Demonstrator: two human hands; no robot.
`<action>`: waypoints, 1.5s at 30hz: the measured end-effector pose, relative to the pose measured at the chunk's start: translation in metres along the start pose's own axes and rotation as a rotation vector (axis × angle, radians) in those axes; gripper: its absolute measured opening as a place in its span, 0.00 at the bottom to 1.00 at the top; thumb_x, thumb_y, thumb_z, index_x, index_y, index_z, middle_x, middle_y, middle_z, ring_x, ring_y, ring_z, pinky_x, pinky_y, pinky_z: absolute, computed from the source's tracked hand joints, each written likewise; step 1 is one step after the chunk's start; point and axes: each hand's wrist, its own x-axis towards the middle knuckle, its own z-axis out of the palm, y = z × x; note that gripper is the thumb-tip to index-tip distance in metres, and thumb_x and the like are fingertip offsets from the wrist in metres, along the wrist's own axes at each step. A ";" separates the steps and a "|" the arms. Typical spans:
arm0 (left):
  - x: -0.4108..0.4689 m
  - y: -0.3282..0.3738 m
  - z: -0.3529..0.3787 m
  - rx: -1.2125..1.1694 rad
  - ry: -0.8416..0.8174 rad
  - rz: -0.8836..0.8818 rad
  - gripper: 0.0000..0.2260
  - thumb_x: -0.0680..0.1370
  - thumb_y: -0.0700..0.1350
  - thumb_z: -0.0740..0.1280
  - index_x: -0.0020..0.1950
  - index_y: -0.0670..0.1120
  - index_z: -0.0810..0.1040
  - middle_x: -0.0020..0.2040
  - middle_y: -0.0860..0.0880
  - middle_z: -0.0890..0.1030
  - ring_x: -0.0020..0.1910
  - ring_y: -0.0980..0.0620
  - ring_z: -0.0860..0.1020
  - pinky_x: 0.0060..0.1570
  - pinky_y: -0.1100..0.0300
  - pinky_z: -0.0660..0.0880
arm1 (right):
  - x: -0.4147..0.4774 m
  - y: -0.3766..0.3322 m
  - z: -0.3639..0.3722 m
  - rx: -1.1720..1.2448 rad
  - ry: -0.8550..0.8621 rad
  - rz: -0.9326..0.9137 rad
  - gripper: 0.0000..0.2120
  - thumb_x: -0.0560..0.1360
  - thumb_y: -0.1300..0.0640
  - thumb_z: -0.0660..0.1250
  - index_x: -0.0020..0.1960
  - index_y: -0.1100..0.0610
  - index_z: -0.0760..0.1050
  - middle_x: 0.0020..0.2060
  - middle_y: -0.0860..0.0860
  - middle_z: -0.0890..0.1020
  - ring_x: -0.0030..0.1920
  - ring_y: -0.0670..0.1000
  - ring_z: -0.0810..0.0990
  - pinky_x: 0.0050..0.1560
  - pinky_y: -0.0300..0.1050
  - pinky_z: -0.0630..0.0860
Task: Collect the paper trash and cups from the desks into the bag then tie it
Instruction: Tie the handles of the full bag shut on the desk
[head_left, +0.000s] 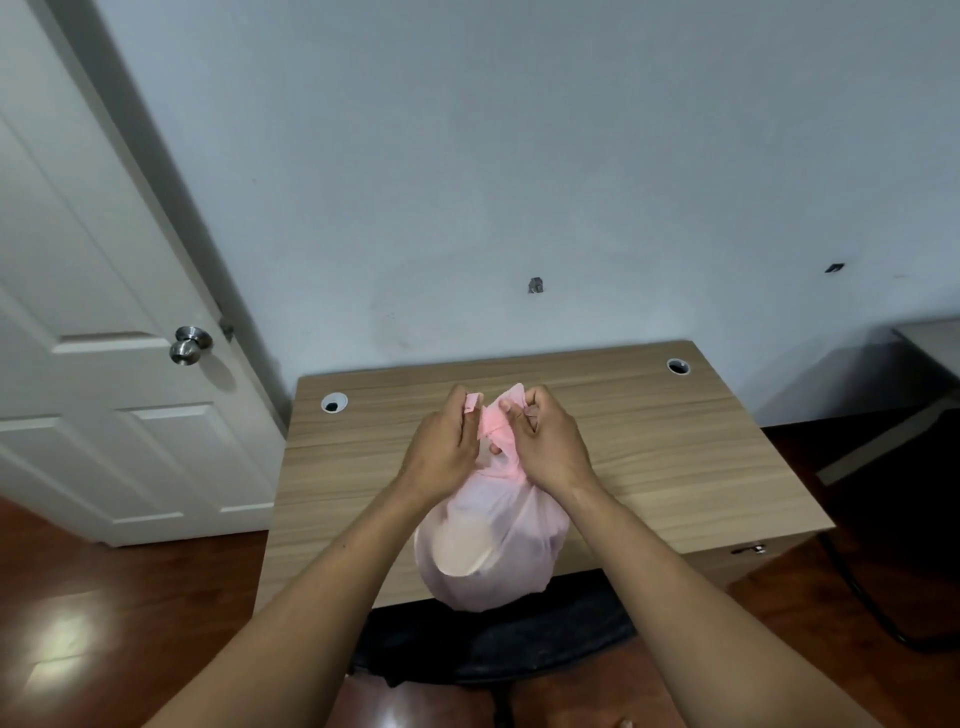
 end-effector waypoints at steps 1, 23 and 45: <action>-0.002 0.001 0.001 0.082 0.002 0.063 0.09 0.90 0.51 0.56 0.52 0.51 0.68 0.35 0.50 0.79 0.35 0.39 0.79 0.35 0.45 0.72 | 0.001 -0.001 0.001 -0.012 0.001 0.039 0.12 0.85 0.45 0.68 0.50 0.52 0.76 0.39 0.47 0.84 0.42 0.53 0.83 0.47 0.53 0.78; 0.014 -0.012 -0.003 -0.382 -0.146 -0.196 0.13 0.88 0.51 0.67 0.47 0.45 0.80 0.38 0.50 0.81 0.35 0.55 0.75 0.39 0.56 0.72 | -0.006 -0.001 -0.017 0.832 -0.778 0.389 0.10 0.79 0.63 0.67 0.56 0.63 0.85 0.54 0.61 0.87 0.55 0.55 0.86 0.61 0.47 0.81; 0.008 -0.058 0.011 -0.218 -0.080 -0.489 0.13 0.84 0.53 0.72 0.43 0.48 0.85 0.41 0.51 0.90 0.39 0.58 0.86 0.45 0.58 0.78 | 0.006 0.044 0.026 -0.290 -0.281 0.030 0.29 0.90 0.42 0.53 0.36 0.55 0.71 0.41 0.59 0.83 0.46 0.61 0.81 0.45 0.50 0.68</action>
